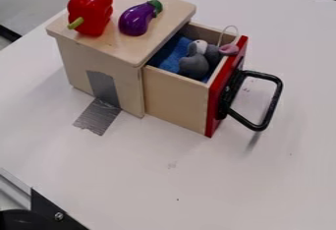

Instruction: Take the black object out of the drawer and put it on the left side of the table

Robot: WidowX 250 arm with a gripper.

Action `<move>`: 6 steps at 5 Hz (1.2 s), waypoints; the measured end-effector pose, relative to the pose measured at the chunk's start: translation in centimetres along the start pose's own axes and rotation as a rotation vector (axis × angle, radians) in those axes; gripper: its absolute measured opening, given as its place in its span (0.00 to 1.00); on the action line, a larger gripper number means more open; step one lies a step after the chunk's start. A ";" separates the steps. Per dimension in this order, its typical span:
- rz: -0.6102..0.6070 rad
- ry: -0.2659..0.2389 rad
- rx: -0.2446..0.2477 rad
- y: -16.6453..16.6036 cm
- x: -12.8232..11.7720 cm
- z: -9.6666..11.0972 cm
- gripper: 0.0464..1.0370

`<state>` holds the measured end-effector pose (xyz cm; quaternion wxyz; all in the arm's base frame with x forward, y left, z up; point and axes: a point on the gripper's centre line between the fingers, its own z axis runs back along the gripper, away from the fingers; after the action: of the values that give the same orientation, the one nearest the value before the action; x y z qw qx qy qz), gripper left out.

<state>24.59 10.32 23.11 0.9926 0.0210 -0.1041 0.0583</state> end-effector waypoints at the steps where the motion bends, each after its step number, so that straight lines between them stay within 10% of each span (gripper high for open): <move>1: 0.007 0.023 -0.007 0.0 -0.1 -0.7 0.96; 6: -0.118 0.051 -0.077 -13.5 8.0 -8.3 0.96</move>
<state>35.72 -1.78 16.29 0.9968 -0.0126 -0.0793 -0.0041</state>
